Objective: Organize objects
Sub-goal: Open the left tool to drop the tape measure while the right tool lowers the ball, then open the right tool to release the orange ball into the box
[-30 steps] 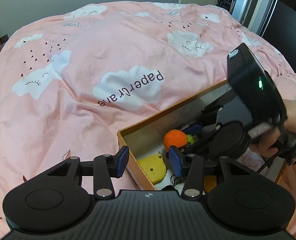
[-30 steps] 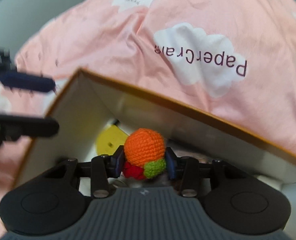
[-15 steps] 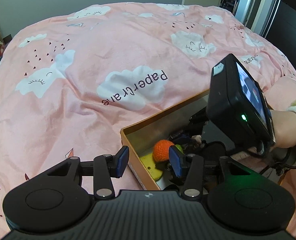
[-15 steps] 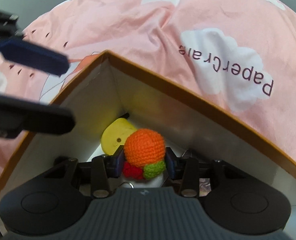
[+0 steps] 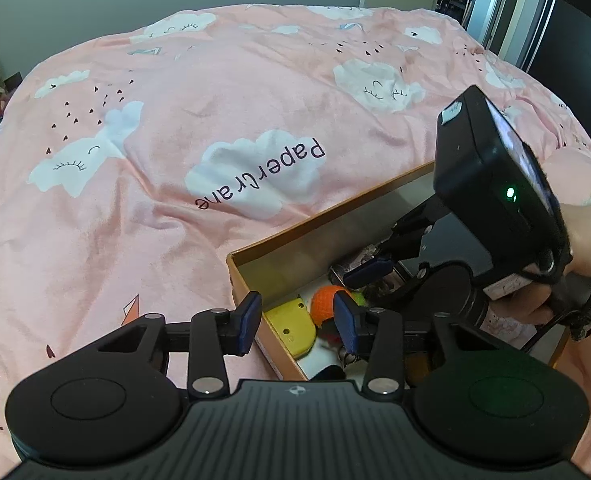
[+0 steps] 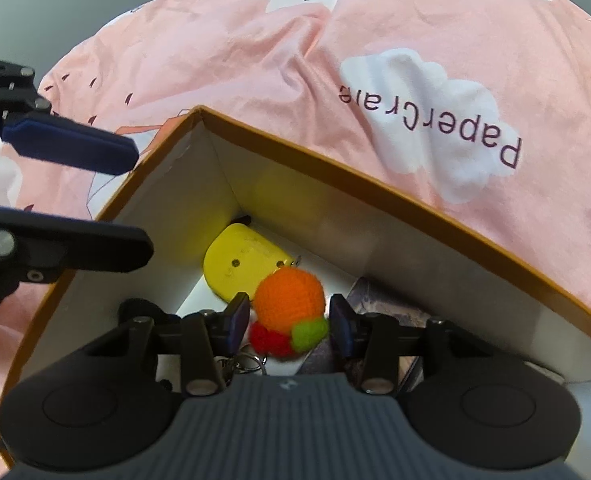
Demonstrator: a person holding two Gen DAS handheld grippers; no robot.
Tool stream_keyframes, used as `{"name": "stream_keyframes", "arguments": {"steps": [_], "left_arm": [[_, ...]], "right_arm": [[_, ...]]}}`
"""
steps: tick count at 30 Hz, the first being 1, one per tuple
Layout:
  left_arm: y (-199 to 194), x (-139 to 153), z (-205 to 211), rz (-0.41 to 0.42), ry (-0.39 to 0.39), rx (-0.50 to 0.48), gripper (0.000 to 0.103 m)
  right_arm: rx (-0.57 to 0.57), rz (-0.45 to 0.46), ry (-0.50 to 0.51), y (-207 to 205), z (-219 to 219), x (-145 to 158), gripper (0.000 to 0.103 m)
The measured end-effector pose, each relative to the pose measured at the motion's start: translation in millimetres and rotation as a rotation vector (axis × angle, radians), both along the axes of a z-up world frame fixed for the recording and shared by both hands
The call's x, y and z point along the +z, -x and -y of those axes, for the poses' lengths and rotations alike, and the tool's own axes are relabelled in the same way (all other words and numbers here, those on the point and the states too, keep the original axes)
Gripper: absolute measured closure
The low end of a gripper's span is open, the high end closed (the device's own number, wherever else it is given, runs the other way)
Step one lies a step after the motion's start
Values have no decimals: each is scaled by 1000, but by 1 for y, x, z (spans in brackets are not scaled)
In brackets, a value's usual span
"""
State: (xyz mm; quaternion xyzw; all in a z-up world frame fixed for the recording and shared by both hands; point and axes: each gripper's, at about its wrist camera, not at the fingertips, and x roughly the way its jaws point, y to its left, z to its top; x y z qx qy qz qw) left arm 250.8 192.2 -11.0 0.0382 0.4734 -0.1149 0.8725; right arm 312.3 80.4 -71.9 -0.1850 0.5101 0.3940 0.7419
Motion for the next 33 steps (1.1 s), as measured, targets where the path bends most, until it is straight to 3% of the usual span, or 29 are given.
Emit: {"name": "stream_keyframes", "arguments": {"steps": [8, 11, 15, 19, 23, 26, 28, 31, 33], "left_arm": [[20, 21, 25, 31, -49, 10, 53], [34, 37, 36, 67, -52, 11, 53], [54, 65, 50, 120, -19, 42, 53], [77, 89, 62, 231, 25, 129, 53], [99, 100, 74, 323, 81, 209, 53], [116, 99, 82, 376, 114, 278, 53], [128, 96, 88, 428, 91, 338, 53], [143, 84, 105, 495, -36, 402, 50], [150, 73, 115, 517, -80, 413, 47]], "right_arm": [[-56, 48, -48, 11, 19, 36, 54], [-77, 100, -72, 21, 34, 59, 45], [-128, 169, -106, 38, 67, 95, 43], [-185, 251, -154, 65, 105, 128, 31], [-226, 353, -193, 98, 136, 149, 29], [-267, 429, -246, 125, 156, 154, 20], [-295, 480, -290, 143, 169, 154, 19], [-345, 533, -358, 167, 184, 151, 14], [-383, 557, -403, 182, 192, 144, 13]]}}
